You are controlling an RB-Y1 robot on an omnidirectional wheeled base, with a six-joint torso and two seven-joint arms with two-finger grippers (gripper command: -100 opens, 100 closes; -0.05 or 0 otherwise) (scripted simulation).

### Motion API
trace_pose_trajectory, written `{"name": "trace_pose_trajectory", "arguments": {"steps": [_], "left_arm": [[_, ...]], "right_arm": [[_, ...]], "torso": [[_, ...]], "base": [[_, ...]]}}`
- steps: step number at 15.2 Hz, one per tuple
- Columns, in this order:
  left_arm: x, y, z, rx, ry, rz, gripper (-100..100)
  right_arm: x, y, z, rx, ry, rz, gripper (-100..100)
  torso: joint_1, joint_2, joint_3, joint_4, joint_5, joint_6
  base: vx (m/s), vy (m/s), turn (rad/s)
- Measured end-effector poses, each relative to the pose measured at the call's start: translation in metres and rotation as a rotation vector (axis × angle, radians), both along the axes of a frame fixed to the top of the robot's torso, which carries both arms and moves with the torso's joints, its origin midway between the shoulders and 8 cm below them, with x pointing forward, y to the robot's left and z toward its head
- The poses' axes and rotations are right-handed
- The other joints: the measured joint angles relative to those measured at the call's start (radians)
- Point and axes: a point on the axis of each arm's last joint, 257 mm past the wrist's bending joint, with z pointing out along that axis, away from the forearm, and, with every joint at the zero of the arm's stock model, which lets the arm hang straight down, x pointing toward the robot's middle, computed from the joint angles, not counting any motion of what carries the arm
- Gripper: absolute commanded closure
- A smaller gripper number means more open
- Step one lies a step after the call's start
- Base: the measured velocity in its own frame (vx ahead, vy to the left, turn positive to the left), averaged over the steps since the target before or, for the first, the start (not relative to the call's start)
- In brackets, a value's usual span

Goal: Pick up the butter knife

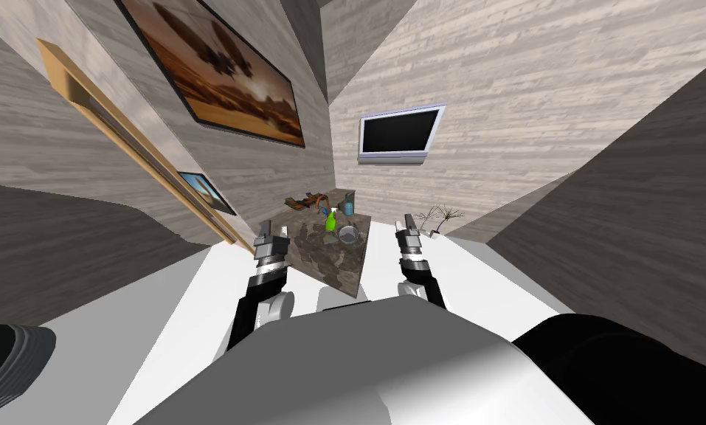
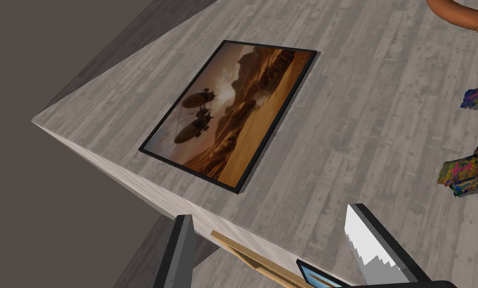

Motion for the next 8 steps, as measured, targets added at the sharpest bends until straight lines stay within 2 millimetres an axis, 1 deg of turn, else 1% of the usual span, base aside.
{"name": "trace_pose_trajectory", "arguments": {"steps": [2,6,8], "left_arm": [[0.0,0.0,0.0,0.0,0.0,0.0,0],[0.0,0.0,0.0,0.0,0.0,0.0,0],[0.0,0.0,0.0,0.0,0.0,0.0,0]], "right_arm": [[0.001,0.002,-0.005,-0.033,0.015,0.01,-100],[0.01,0.011,-0.024,-0.141,0.07,0.031,-100],[0.013,0.013,-0.034,-0.189,0.095,0.037,-100]], "torso": [[0.001,0.0,0.0,0.0,0.0,0.0],[0.004,-0.001,-0.001,0.0,0.001,0.0],[0.003,-0.001,-0.001,0.0,0.001,0.0]], "base": [[0.007,0.032,0.059],[0.018,0.055,0.054],[0.015,0.057,0.08]]}}
